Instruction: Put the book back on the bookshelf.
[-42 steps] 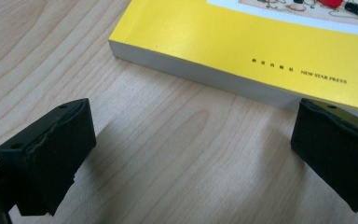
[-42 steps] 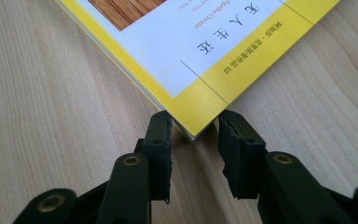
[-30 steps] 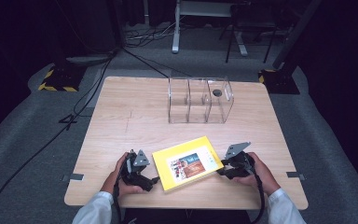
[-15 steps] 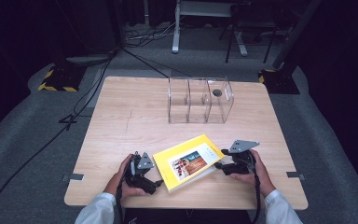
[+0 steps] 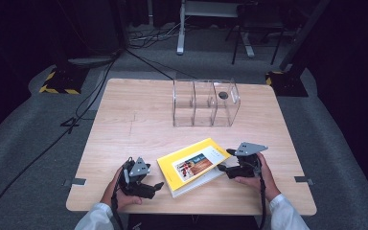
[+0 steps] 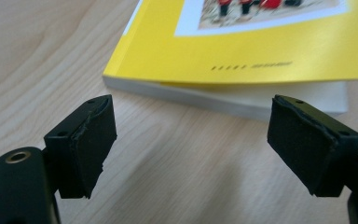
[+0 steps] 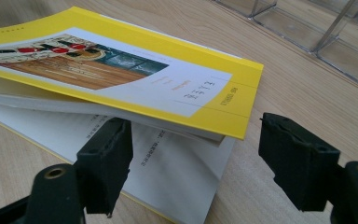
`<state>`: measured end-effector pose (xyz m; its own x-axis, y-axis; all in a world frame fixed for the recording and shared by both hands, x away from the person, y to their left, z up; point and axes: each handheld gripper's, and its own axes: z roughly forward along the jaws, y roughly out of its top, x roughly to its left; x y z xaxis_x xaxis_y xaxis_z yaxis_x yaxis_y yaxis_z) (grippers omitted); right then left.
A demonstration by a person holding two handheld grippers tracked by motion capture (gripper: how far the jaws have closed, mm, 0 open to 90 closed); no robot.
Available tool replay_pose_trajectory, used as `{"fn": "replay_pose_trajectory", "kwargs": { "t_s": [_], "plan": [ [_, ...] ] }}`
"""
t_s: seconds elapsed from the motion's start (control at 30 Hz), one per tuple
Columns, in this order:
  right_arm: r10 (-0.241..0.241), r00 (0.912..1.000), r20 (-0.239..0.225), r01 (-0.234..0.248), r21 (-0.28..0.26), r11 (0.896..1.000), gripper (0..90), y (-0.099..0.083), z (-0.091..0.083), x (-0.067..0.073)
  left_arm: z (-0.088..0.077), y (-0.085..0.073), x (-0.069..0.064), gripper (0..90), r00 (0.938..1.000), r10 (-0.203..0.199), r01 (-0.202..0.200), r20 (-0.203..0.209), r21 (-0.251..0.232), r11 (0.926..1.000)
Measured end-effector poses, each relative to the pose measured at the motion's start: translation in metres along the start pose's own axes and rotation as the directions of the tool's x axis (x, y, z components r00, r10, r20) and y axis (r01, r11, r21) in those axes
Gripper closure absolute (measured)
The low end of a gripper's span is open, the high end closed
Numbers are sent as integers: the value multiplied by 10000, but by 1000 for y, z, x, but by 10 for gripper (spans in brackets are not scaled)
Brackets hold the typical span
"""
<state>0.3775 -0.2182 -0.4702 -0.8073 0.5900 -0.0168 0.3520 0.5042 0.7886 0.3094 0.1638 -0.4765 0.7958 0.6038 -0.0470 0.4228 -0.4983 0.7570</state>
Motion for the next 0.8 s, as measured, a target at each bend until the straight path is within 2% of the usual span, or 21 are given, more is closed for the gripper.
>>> {"fn": "replay_pose_trajectory", "kwargs": {
  "t_s": [0.2, 0.27, 0.43, 0.47, 0.5, 0.53, 0.63, 0.77, 0.8],
  "plan": [
    [0, 9999, 160, 4, -223, 9998, 258, 2, -1, 1, 0, 24, -25, 163, 9978, 626, -616, 238, -408, 9973],
    [84, 9998, 167, -79, -286, 9996, 263, 2, -1, 1, 1, 29, -30, 162, 9971, 642, -620, 408, -545, 9966],
    [139, 9997, 182, -131, -466, 9988, 273, 5, -1, 2, 16, 41, -47, 161, 9912, 1186, -1168, 594, -325, 9926],
    [139, 9997, 182, -131, -466, 9988, 273, 5, -1, 2, 16, 41, -47, 162, 9912, 1186, -1168, 594, -325, 9926],
    [140, 9997, 217, -129, -499, 9987, 273, 6, -1, 2, 23, 43, -52, 162, 9898, 1272, -1265, 635, -143, 9919],
    [163, 9995, 258, -149, -538, 9984, 273, 7, -2, 2, 26, 44, -53, 164, 9889, 1381, -1383, 548, -10, 9904],
    [258, 9992, 299, -237, -690, 9973, 273, 8, -2, 2, 37, 46, -58, 179, 9892, 1459, -1455, -112, 304, 9889],
    [340, 9990, 294, -315, -828, 9961, 273, 11, -2, 2, 42, 45, -60, 218, 9884, 1400, -1382, -585, 336, 9898],
    [332, 9989, 317, -303, -874, 9957, 273, 12, -2, 2, 42, 45, -59, 251, 9886, 1320, -1299, -720, 320, 9910]
  ]
}}
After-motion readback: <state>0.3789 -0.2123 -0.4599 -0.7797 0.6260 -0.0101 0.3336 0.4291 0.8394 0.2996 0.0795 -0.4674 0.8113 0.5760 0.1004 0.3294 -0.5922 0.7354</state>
